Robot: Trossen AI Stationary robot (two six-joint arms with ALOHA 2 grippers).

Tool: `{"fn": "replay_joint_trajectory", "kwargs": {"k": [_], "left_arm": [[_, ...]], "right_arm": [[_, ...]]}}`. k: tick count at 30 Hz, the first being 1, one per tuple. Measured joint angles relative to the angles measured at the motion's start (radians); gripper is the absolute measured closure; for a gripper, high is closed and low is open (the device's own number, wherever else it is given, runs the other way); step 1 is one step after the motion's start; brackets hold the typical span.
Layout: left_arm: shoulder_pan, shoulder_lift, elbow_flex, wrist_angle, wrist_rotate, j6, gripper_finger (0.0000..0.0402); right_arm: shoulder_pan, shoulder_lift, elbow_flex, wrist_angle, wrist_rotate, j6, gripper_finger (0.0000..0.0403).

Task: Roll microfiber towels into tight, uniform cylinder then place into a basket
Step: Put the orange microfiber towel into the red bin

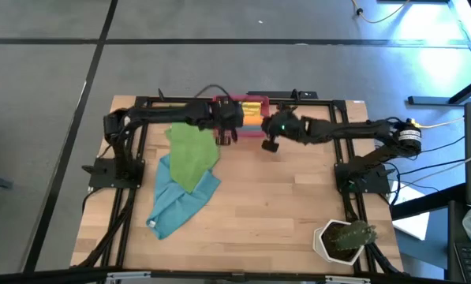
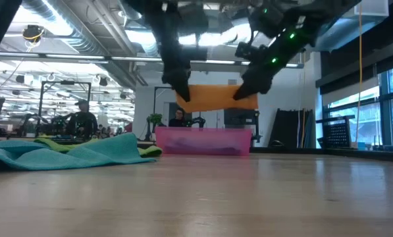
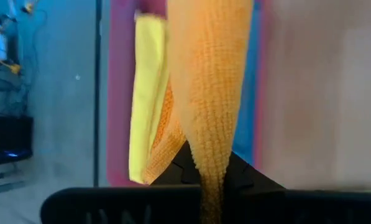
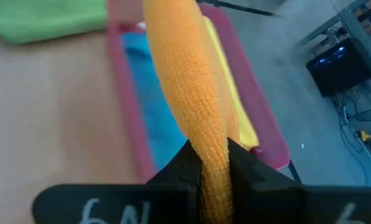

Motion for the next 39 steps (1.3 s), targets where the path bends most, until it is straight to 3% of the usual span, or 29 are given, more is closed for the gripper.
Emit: {"fn": "replay_joint_trajectory", "kwargs": {"k": [7,13,20,29,39], "left_arm": [[0.149,0.047,-0.002,0.088,0.111,0.093,0.0401],[0.229,0.103,-0.002,0.113,0.233,0.117,0.0401],[0.284,0.204,-0.002,0.146,0.274,0.170,0.0401],[0.294,0.220,-0.002,0.089,0.266,0.171,0.0392],[0.292,0.217,0.016,0.010,0.272,0.179,0.0307]], "right_arm": [[-0.188,0.134,0.000,0.180,-0.200,-0.081,0.0368],[-0.276,0.260,0.006,0.266,-0.316,-0.126,0.0368],[-0.318,0.379,0.091,0.242,-0.358,-0.125,0.0368],[-0.324,0.484,0.247,0.032,-0.438,-0.119,0.0365],[-0.317,0.466,0.297,-0.049,-0.410,-0.132,0.0274]]}}
